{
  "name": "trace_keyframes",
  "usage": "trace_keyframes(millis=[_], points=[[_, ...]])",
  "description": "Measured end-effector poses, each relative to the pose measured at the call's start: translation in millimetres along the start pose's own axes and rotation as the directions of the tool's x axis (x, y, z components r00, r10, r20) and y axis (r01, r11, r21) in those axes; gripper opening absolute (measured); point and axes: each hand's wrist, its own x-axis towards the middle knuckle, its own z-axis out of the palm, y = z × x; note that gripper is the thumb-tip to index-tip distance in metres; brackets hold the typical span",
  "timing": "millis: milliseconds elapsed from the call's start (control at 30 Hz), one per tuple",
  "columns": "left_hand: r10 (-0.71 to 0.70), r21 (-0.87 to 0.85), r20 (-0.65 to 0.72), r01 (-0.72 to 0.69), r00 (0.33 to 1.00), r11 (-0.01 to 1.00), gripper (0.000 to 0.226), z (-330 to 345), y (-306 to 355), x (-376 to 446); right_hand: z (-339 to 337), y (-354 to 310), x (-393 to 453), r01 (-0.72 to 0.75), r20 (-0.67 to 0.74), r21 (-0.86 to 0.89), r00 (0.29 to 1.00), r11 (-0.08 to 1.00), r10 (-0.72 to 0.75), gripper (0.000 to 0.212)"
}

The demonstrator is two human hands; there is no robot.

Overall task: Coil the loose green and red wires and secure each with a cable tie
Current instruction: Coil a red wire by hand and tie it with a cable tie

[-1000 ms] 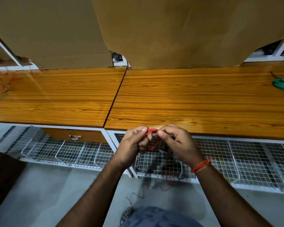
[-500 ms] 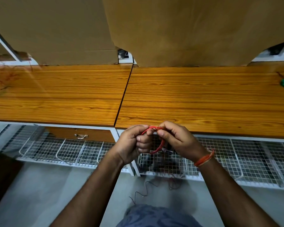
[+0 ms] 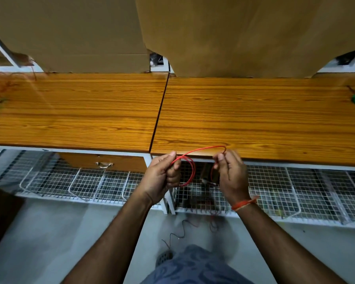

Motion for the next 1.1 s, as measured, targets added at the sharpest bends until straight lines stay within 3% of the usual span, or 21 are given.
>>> trace_keyframes(millis=[67,133,267,333,367,400,433,467,500,533,567,600,667,700,767,833,900,933,1000,1067,1100], points=[[0.020,0.011,-0.023,-0.019,1.000,1.000,0.040,0,-1,0,4,9,-5,-0.102,0.453,-0.162,0.876,0.982,0.166,0.029],[0.020,0.002,-0.043,-0.020,0.999,1.000,0.040,0,-2,-1,3,12,-7,-0.190,0.628,-0.156,0.739,0.969,0.246,0.028],[0.070,-0.018,-0.078,-0.071,0.994,0.997,0.044,1,1,-2,-1,-18,-1,-0.085,0.074,0.371,0.995,0.925,0.062,0.027],[0.088,-0.006,-0.106,-0.089,0.990,0.996,0.046,3,4,-2,0,-16,-5,-0.141,0.164,0.356,0.983,0.924,0.086,0.030],[0.084,0.017,-0.118,-0.082,0.989,0.996,0.045,3,4,-2,-1,-8,-7,-0.268,0.427,0.217,0.891,0.939,0.156,0.032],[0.071,0.072,-0.125,-0.063,0.990,0.995,0.044,3,3,-1,-4,-1,-9,-0.342,0.701,-0.039,0.660,0.939,0.270,0.033],[0.058,0.146,-0.128,-0.039,0.990,0.988,0.045,3,1,-1,-10,4,-8,-0.292,0.826,-0.271,0.420,0.917,0.377,0.030],[0.042,0.205,-0.128,-0.015,0.991,0.979,0.045,3,-1,-2,-14,7,-3,-0.223,0.837,-0.398,0.310,0.890,0.451,0.027],[0.029,0.224,-0.130,0.001,0.991,0.975,0.045,4,-4,-3,-15,7,3,-0.210,0.778,-0.445,0.391,0.870,0.492,0.026],[0.024,0.205,-0.140,0.005,0.990,0.979,0.044,4,-7,-4,-13,5,9,-0.249,0.660,-0.383,0.600,0.889,0.452,0.026],[0.026,0.173,-0.152,0.001,0.988,0.985,0.045,5,-9,-4,-9,3,10,-0.316,0.476,-0.208,0.794,0.926,0.378,0.025],[0.034,0.146,-0.163,-0.010,0.986,0.989,0.046,7,-10,-4,-5,-1,12,-0.377,0.377,0.029,0.862,0.926,0.339,0.024],[0.064,0.111,-0.177,-0.045,0.982,0.993,0.048,10,-8,-4,-3,-11,11,-0.579,0.610,0.328,0.733,0.747,0.300,0.025],[0.077,0.102,-0.181,-0.059,0.980,0.993,0.049,10,-6,-4,-6,-10,7,-0.664,0.759,0.214,0.575,0.716,0.306,0.026],[0.089,0.122,-0.171,-0.069,0.981,0.990,0.049,7,-2,-4,-12,-3,7,-0.469,0.837,-0.213,0.366,0.857,0.408,0.025],[0.095,0.153,-0.163,-0.070,0.982,0.986,0.048,6,0,-5,-8,3,7,-0.231,0.613,-0.427,0.637,0.874,0.468,0.022],[0.108,0.135,-0.171,-0.085,0.979,0.987,0.049,8,-2,-4,8,-4,-2,-0.385,0.385,-0.108,0.834,0.917,0.395,0.026],[0.114,0.114,-0.170,-0.096,0.979,0.989,0.049,10,-2,-3,12,-9,-7,-0.535,0.520,0.133,0.754,0.834,0.401,0.030],[0.128,0.095,-0.147,-0.114,0.981,0.989,0.050,11,0,-2,7,-15,-16,-0.791,0.881,0.126,0.367,0.599,0.299,0.029],[0.120,0.158,-0.119,-0.101,0.986,0.982,0.049,9,1,-4,-4,0,-12,-0.491,0.945,-0.172,0.163,0.854,0.285,0.019],[0.108,0.223,-0.114,-0.080,0.988,0.971,0.049,8,1,-5,-1,17,-7,-0.275,0.906,-0.334,0.172,0.902,0.388,0.016]])
